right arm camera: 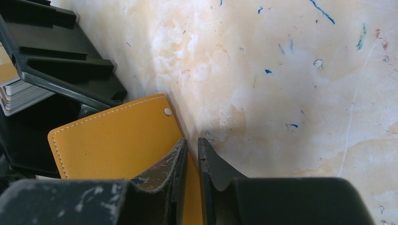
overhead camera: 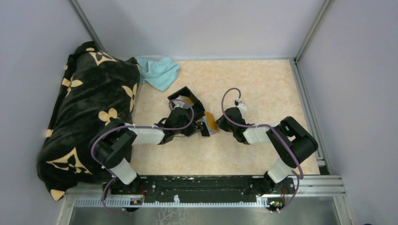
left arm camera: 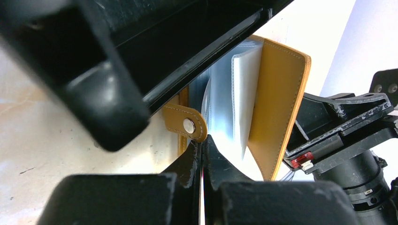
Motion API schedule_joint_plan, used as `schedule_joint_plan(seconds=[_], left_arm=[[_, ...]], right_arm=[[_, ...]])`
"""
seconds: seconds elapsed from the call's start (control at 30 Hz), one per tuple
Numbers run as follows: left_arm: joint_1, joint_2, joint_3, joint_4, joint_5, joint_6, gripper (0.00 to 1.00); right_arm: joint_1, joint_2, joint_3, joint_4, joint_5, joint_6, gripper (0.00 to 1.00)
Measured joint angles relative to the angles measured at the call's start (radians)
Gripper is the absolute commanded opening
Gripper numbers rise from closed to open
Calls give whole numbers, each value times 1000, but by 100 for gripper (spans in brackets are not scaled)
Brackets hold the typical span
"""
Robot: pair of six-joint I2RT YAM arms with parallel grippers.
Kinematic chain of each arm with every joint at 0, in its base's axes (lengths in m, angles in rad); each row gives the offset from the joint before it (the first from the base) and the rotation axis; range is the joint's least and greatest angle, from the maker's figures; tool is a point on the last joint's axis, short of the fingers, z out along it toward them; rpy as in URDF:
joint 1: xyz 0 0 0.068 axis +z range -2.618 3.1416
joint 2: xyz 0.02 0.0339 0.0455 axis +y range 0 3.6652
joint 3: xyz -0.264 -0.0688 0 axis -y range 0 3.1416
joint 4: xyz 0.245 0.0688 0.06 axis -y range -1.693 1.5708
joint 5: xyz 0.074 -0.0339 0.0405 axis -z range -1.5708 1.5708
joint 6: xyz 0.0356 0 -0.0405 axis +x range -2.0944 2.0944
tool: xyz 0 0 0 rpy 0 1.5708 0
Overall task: Put the credit cards into the card holder
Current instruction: Open the card holder at the center of the board.
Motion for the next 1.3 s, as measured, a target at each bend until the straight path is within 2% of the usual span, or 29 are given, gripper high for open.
schedule_joint_plan(seconds=[0.63, 1.03, 1.3], left_arm=[[-4, 65, -138, 356, 27, -163, 0], [-4, 120, -138, 465, 42, -170, 0], [-5, 149, -100, 472, 68, -131, 0]], right_arm=[[0, 3, -2, 7, -1, -3, 17], [0, 3, -3, 8, -1, -3, 17], [0, -1, -8, 8, 2, -2, 20]])
